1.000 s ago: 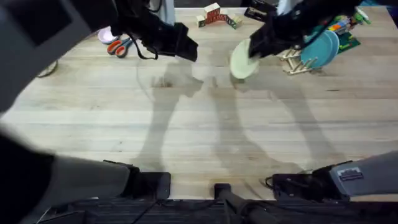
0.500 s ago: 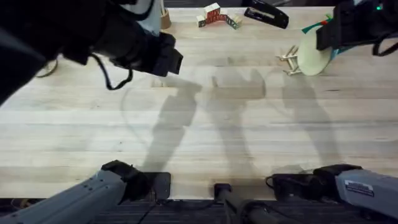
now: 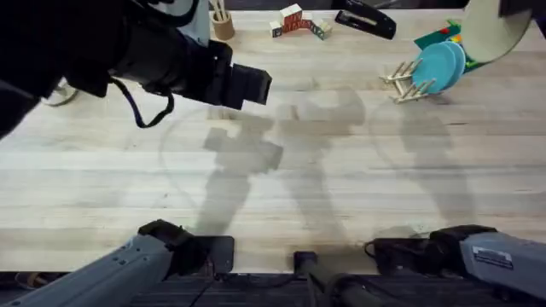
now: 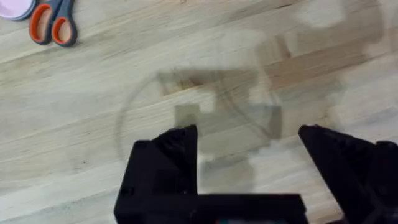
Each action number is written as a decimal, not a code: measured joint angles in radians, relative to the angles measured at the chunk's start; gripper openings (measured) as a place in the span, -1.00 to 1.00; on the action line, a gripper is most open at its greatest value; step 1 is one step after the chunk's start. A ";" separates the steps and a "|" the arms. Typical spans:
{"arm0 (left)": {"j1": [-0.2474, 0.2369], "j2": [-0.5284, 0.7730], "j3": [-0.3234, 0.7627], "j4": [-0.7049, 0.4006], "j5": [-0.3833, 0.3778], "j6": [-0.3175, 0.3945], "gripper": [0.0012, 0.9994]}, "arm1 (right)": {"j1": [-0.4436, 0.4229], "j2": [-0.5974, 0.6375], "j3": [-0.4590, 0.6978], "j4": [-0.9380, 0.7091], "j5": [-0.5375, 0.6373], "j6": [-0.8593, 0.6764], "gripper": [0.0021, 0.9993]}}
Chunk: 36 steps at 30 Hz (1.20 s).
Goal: Pick up the plates from the table one by one and place each into a slot on the dish rack.
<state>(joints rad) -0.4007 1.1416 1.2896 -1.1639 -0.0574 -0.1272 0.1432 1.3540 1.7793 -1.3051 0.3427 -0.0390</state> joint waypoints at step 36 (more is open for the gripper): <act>0.000 0.000 0.000 0.000 -0.009 0.000 0.99 | -0.257 0.179 0.182 -0.033 -0.175 -0.182 -0.95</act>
<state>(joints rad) -0.4007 1.1416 1.2896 -1.1637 -0.0660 -0.1272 -0.1139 1.5335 1.9610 -1.3384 0.1673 -0.2214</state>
